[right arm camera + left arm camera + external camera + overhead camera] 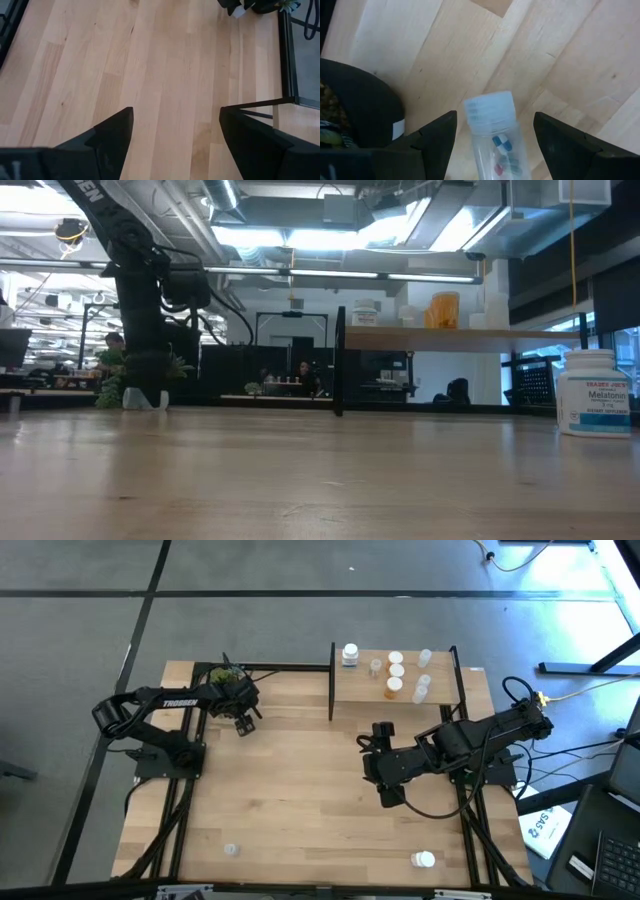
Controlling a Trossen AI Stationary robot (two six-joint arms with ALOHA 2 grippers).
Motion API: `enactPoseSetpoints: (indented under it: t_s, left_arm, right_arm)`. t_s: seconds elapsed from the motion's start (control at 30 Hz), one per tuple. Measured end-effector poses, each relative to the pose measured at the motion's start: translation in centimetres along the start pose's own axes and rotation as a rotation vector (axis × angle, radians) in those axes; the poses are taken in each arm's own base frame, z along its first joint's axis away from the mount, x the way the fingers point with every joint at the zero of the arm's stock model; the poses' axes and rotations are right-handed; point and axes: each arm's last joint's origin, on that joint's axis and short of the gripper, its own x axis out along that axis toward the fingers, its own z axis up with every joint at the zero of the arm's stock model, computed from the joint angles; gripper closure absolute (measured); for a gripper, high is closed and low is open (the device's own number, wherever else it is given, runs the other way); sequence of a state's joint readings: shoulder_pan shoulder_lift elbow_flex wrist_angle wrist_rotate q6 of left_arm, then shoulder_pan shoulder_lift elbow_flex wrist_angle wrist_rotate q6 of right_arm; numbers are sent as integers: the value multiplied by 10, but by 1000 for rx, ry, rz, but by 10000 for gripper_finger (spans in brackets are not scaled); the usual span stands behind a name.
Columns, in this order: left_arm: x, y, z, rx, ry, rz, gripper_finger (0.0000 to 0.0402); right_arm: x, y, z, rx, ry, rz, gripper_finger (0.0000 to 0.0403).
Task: Pick and place medicine bottles onto shelf by color
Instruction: Put the top green transparent pill bottle on the shelf aligned with the other green transparent pill bottle
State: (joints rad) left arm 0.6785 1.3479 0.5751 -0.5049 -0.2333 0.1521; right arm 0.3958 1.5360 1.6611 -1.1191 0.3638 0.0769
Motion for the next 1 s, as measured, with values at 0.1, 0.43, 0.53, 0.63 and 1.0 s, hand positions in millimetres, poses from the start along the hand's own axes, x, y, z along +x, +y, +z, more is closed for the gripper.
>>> enactPoseSetpoints:
  t_s: [0.1,0.43,0.53,0.63,1.0]
  left_arm:
    - [0,0,1,-49,-11,2,143]
    - [0,1,3,-69,-25,30,150]
    - [0,1,3,-72,-26,30,159]
    - [0,1,3,-74,-33,31,169]
    - [0,1,4,-81,-33,32,174]
  right_arm:
    - [0,0,0,0,0,0,106]
    - [0,0,0,0,0,1,106]
    - [0,0,0,0,0,1,106]
    - [0,0,0,0,0,1,106]
    - [0,0,0,0,0,1,106]
